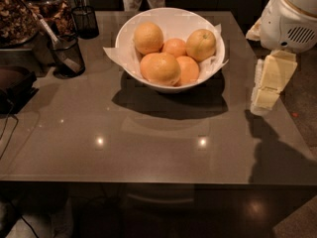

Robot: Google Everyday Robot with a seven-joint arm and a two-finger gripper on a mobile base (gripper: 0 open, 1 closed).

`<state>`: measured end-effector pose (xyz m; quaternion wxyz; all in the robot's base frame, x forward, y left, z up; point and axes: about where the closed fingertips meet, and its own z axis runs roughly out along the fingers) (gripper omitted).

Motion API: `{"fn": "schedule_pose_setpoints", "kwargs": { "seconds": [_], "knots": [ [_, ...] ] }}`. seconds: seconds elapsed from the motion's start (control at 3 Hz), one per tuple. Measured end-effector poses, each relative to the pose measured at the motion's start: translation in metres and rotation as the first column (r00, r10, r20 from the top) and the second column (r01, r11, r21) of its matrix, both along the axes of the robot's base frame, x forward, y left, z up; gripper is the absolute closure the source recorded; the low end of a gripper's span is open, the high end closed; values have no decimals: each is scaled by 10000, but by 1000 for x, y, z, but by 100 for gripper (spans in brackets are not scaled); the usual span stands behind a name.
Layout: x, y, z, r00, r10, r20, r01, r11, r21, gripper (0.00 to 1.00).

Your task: Pick orange from white bowl

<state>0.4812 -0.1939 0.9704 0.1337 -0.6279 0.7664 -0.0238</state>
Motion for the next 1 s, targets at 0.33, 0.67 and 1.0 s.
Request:
{"fn": "schedule_pose_setpoints", "kwargs": {
  "seconds": [0.33, 0.67, 1.0],
  "knots": [
    [6, 2, 1, 9999, 22, 138, -25, 9998, 208, 0],
    [38, 8, 8, 9997, -78, 236, 65, 9984, 567, 0],
    [109, 29, 30, 9985, 124, 532, -149, 9988, 473, 0]
  ]
}}
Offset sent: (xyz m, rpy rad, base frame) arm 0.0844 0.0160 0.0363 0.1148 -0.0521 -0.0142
